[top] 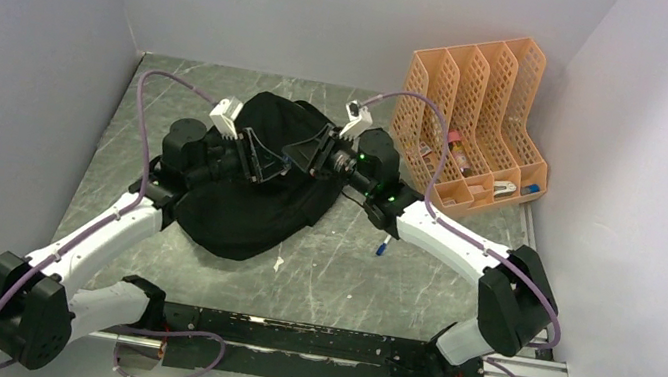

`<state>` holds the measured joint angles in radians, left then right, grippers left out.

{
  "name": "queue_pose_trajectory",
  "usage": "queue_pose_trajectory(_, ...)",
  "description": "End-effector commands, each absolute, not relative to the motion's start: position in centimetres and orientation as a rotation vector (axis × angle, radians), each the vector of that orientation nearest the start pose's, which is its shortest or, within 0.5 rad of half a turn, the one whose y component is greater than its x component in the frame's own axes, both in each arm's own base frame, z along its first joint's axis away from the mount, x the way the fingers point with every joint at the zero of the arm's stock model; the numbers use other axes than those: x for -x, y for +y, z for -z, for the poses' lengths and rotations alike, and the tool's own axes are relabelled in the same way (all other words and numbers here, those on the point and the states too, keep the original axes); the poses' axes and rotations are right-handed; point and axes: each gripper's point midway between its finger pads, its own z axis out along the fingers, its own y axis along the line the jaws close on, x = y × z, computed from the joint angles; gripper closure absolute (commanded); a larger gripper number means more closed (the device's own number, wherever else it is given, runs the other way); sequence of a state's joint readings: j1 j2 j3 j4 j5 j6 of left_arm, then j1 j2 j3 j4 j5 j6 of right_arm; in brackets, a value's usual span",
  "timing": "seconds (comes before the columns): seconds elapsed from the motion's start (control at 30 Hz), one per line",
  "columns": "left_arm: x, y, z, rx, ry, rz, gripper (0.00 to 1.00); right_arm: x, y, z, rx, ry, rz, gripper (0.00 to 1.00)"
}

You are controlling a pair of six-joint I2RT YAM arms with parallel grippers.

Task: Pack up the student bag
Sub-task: Pick up the personal item from the center of the board.

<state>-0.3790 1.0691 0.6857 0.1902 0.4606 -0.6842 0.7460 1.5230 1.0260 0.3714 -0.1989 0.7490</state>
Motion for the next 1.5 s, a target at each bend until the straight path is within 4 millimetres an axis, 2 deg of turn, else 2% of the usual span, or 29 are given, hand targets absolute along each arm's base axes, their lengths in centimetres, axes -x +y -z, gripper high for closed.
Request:
queue_pose_trajectory(0.0, -28.6, -23.1, -23.9, -0.128, 1.865, 1.178, 0.50, -30.0, 38.7, -27.4, 0.249, 1.784, -1.365, 1.00)
queue_pose_trajectory(0.27, -28.7, -23.1, -24.0, -0.106, 1.861, 1.190, 0.52, -29.0, 39.3, -27.3, 0.332, 1.771, -1.409, 1.00)
queue_pose_trajectory(0.6, -28.8, -23.1, -23.9, -0.084, 1.864, 1.199, 0.68, -28.3, 40.2, -25.8, 0.405, 1.817, -1.439, 1.00)
queue_pose_trajectory(0.7, -28.8, -23.1, -23.8, -0.079, 1.865, 1.196, 0.76, -28.5, 40.2, -25.6, 0.402, 1.822, -1.428, 0.92)
queue_pose_trajectory(0.8, -28.9, -23.0, -23.4, -0.074, 1.874, 1.185, 0.84, -28.8, 39.9, -25.7, 0.399, 1.822, -1.396, 0.80)
queue_pose_trajectory(0.97, -29.2, -22.4, -22.7, -0.052, 1.905, 1.128, 0.92, -29.7, 39.2, -25.8, 0.404, 1.819, -1.294, 0.58)
queue_pose_trajectory(1.17, -30.1, -19.8, -20.2, 0.082, 2.019, 0.925, 0.95, -31.7, 38.0, -25.6, 0.408, 1.826, -1.112, 0.49)
queue_pose_trajectory(1.3, -30.4, -16.4, -17.9, 0.248, 2.098, 0.709, 0.95, -32.7, 37.7, -24.5, 0.453, 1.834, -1.006, 0.47)
queue_pose_trajectory(1.47, -30.2, -13.1, -17.9, 0.369, 2.087, 0.532, 0.95, -34.0, 37.9, -22.6, 0.537, 1.840, -0.896, 0.44)
